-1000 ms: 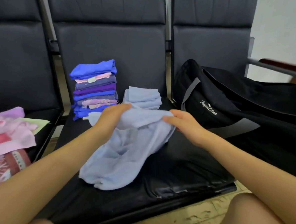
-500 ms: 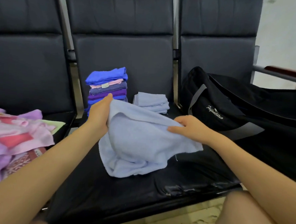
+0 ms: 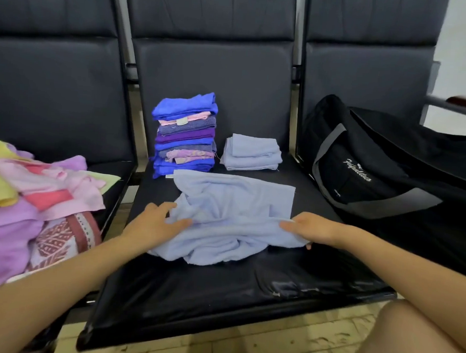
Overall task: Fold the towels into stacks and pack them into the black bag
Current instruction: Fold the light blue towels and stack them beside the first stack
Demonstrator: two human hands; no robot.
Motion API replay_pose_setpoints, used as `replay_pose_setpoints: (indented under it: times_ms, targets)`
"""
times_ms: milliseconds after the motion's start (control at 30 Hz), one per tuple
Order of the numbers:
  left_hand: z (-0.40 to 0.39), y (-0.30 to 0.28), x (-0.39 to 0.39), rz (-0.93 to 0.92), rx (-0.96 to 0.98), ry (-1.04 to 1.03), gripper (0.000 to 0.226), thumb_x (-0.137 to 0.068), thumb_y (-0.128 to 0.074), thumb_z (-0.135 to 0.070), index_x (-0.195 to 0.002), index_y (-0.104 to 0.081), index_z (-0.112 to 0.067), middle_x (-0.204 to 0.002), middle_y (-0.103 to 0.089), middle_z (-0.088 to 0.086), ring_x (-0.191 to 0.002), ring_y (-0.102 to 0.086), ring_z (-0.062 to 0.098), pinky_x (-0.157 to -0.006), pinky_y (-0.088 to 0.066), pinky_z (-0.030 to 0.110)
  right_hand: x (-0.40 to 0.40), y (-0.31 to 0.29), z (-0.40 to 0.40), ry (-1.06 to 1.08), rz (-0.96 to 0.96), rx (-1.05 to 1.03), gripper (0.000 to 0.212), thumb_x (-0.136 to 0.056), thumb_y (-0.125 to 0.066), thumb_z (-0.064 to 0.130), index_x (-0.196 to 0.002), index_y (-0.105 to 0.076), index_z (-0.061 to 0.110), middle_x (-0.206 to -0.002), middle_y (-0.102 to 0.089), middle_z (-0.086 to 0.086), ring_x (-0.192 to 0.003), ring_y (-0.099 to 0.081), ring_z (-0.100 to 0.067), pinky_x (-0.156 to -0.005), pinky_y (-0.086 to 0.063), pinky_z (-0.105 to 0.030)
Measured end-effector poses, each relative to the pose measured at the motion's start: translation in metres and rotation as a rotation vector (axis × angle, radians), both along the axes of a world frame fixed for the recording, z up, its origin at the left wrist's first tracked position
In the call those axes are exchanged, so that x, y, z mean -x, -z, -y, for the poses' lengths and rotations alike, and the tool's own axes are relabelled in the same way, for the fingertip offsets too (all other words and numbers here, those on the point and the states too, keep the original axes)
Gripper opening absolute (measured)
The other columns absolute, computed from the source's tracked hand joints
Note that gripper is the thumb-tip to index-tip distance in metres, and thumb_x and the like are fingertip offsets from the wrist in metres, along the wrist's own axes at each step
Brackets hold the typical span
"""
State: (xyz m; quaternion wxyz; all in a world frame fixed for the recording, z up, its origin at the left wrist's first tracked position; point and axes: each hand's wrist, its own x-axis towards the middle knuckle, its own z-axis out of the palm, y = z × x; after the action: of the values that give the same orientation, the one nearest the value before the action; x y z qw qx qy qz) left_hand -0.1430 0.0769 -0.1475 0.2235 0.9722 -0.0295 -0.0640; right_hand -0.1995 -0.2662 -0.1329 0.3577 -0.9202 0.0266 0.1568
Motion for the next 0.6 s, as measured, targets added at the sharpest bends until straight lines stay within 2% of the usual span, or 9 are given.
replay_pose_setpoints:
  times_ms: [100,200,300,400,500,533,600]
  targets:
    - [0.006,0.005,-0.002,0.027,-0.122,0.152,0.069,-0.072,-0.051,-0.074,-0.129,-0.044,-0.035,-0.123,-0.051,0.003,-0.116,-0.052,0.024,-0.097,-0.044,0.039,-0.007,0.001,0.003,0.062,0.110,-0.100,0.043,-0.095,-0.058,0.026,-0.059,-0.039,0.012,-0.054,-0.036,-0.003,-0.051,-0.036,-0.015,-0.046,-0.033,-0.018]
    - [0.003,0.011,-0.016,0.049,-0.122,0.173,0.059,-0.068,-0.054,-0.068,-0.108,-0.051,-0.025,-0.101,-0.062,-0.001,-0.093,-0.061,0.019,-0.082,-0.052,0.037,-0.013,0.001,0.007,0.166,0.192,-0.315,0.039,-0.090,-0.066,0.020,-0.062,-0.041,0.009,-0.060,-0.032,-0.005,-0.054,-0.031,-0.014,-0.046,-0.030,-0.016]
    - [0.001,0.016,-0.024,0.095,-0.167,0.216,0.041,-0.071,-0.055,-0.055,-0.096,-0.053,-0.022,-0.087,-0.061,-0.004,-0.077,-0.060,0.014,-0.064,-0.049,0.031,-0.017,0.000,0.007,0.274,0.196,-0.493,0.023,-0.086,-0.070,0.025,-0.077,-0.058,0.007,-0.068,-0.045,-0.009,-0.059,-0.041,-0.015,-0.053,-0.035,-0.023]
    - [0.000,0.018,-0.028,0.135,-0.162,0.220,0.022,-0.085,-0.057,-0.041,-0.085,-0.058,-0.019,-0.082,-0.064,-0.005,-0.073,-0.059,0.014,-0.065,-0.046,0.031,-0.020,0.000,0.005,0.321,0.188,-0.532,0.023,-0.086,-0.070,0.028,-0.089,-0.067,0.005,-0.078,-0.059,-0.009,-0.072,-0.052,-0.018,-0.065,-0.039,-0.029]
    - [0.003,0.013,-0.029,0.118,0.129,0.126,0.036,-0.094,-0.053,-0.029,-0.062,-0.054,-0.013,-0.065,-0.056,0.002,-0.065,-0.049,0.015,-0.064,-0.039,0.031,-0.023,0.002,0.004,0.332,0.196,-0.476,0.021,-0.088,-0.067,0.030,-0.085,-0.062,0.009,-0.079,-0.057,-0.007,-0.074,-0.049,-0.016,-0.065,-0.037,-0.027]
    - [0.005,0.010,-0.029,0.088,0.318,0.057,0.034,-0.095,-0.054,-0.027,-0.064,-0.057,-0.013,-0.067,-0.057,0.002,-0.067,-0.049,0.016,-0.067,-0.040,0.032,-0.024,0.003,0.003,0.332,0.195,-0.455,0.022,-0.089,-0.066,0.029,-0.083,-0.059,0.010,-0.078,-0.054,-0.006,-0.073,-0.046,-0.016,-0.061,-0.035,-0.026]
    - [0.008,0.004,-0.032,-0.031,0.776,-0.133,0.020,-0.093,-0.058,-0.021,-0.081,-0.067,-0.009,-0.085,-0.067,0.008,-0.081,-0.058,0.021,-0.083,-0.047,0.036,-0.027,0.007,0.006,0.303,0.166,-0.433,0.022,-0.088,-0.066,0.028,-0.081,-0.055,0.010,-0.077,-0.049,-0.007,-0.072,-0.042,-0.018,-0.058,-0.032,-0.027]
